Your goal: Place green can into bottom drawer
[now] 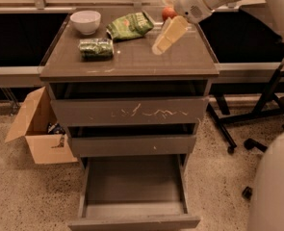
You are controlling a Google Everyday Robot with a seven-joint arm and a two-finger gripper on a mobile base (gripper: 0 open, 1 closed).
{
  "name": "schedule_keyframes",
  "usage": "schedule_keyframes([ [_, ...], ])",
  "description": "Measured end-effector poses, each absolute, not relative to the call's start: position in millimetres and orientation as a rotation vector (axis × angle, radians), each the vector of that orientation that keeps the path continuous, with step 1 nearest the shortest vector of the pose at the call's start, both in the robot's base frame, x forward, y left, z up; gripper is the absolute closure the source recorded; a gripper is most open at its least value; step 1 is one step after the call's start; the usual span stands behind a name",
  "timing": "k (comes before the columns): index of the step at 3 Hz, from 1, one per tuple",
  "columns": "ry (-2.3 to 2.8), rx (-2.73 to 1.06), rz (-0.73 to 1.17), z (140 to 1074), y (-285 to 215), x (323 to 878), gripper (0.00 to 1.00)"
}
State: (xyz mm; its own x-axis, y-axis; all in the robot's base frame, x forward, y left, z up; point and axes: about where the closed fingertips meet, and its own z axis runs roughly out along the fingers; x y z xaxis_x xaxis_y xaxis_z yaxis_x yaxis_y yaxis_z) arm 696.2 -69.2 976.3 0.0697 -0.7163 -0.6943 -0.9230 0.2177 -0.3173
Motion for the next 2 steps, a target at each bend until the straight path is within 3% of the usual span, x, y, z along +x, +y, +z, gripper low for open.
schedule_keyframes([
  [1,1.651,-1.485,0.418,965.4,-25.5,730.9,0.0],
  [2,1.651,-1.485,0.418,965.4,-25.5,730.9,0.0],
])
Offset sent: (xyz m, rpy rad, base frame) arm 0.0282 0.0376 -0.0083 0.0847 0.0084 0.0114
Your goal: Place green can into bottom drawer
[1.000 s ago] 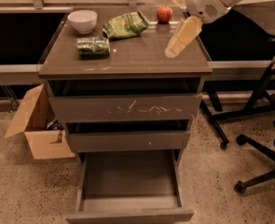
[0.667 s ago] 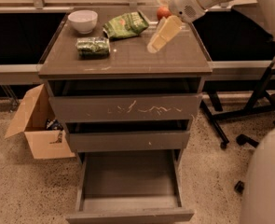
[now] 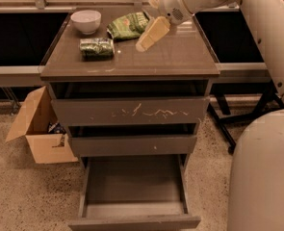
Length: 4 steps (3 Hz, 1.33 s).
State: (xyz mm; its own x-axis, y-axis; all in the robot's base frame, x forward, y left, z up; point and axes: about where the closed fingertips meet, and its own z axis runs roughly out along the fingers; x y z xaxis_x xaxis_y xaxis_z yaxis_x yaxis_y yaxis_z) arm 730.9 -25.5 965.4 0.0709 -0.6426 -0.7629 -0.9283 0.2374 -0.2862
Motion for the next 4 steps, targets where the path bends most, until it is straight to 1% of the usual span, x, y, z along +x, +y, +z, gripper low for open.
schedule_keyframes([
  [1,1.62,-1.481,0.498,951.5,-5.7,743.9,0.0],
  [3,1.624,-1.434,0.689,913.7,58.3,782.6,0.0],
  [4,1.672,-1.426,0.711,896.2,81.2,795.7,0.0],
])
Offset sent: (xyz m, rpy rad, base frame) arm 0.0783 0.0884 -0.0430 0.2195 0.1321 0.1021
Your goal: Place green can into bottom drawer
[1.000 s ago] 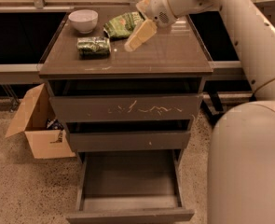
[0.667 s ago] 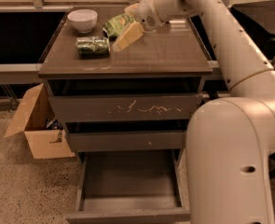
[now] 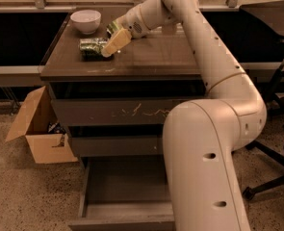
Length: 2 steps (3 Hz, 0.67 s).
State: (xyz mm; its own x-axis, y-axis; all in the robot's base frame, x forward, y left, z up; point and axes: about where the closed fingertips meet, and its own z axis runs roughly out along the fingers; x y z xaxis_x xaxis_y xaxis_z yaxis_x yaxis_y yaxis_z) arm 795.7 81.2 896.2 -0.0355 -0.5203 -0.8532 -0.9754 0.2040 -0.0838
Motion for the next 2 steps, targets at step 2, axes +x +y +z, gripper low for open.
schedule_keyframes([
  [2,1.745,-1.42,0.724,858.0,101.6,814.5,0.0],
])
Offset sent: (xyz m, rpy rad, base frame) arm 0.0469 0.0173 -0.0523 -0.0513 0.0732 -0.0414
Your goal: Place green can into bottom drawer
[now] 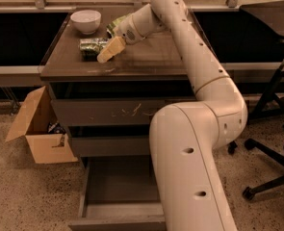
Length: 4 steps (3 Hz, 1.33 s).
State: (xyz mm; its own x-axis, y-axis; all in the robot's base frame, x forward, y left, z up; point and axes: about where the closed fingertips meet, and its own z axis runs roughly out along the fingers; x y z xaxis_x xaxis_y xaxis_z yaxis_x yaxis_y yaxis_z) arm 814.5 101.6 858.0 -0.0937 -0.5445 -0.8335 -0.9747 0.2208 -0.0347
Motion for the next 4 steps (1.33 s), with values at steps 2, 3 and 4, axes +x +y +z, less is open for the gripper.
schedule_keyframes([
  [2,1.737,-1.419,0.747,839.3,109.6,823.4,0.41],
  [3,1.676,-1.407,0.758,858.8,107.2,821.4,0.64],
  [4,1.566,-1.423,0.789,892.1,108.3,806.6,0.88],
])
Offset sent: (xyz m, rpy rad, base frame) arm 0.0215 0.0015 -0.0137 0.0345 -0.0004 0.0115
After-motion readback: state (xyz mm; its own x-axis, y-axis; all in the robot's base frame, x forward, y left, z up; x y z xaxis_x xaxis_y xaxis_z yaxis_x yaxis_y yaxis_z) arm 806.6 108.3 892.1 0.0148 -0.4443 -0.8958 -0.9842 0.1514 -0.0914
